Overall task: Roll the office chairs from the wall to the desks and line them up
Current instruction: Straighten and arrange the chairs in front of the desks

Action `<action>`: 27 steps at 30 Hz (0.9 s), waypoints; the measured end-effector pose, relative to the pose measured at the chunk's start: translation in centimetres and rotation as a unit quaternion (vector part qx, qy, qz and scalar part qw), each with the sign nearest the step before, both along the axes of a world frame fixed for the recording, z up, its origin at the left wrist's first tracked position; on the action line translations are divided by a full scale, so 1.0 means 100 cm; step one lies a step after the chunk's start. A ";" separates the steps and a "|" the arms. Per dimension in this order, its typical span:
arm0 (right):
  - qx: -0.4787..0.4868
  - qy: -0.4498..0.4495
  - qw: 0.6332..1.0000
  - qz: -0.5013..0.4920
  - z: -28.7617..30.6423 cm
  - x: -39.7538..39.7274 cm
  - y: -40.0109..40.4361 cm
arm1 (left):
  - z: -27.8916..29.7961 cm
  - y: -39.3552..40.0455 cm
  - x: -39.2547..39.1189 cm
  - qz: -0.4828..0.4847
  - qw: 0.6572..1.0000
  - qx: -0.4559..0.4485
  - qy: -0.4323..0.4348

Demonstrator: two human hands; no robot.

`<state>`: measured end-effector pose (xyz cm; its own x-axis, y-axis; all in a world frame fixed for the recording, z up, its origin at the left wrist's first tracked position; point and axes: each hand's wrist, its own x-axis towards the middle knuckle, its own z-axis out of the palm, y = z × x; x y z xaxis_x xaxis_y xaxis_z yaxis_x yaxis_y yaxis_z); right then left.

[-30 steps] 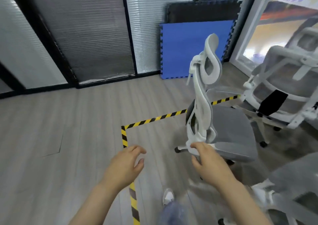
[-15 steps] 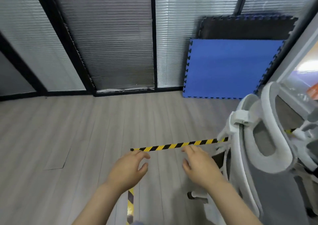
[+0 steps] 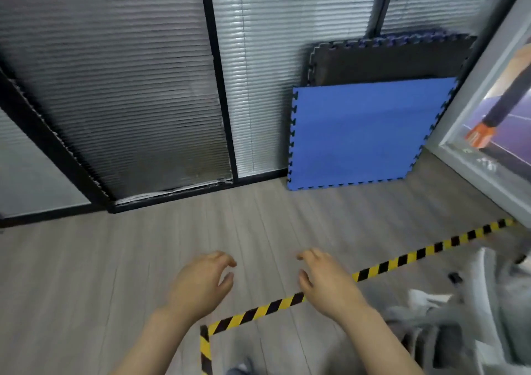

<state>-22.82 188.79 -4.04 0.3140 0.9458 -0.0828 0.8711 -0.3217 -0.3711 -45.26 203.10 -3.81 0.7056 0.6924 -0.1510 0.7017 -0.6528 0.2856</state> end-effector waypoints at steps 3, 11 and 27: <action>0.004 0.004 0.999 -0.051 0.002 0.041 0.037 | 0.005 0.063 0.050 -0.049 0.999 0.009 0.012; -0.013 0.021 0.987 -0.159 -0.012 0.188 0.096 | -0.015 0.158 0.243 -0.181 0.983 -0.004 0.016; -0.024 0.003 0.929 -0.369 0.002 0.518 0.080 | -0.008 0.206 0.641 -0.345 0.938 -0.033 0.005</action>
<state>28.99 196.75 -3.80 0.8754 0.4676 -0.1229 0.4038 -0.8469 -0.3461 18.81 223.73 -4.64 0.9804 0.0610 -0.1871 0.1223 -0.9336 0.3368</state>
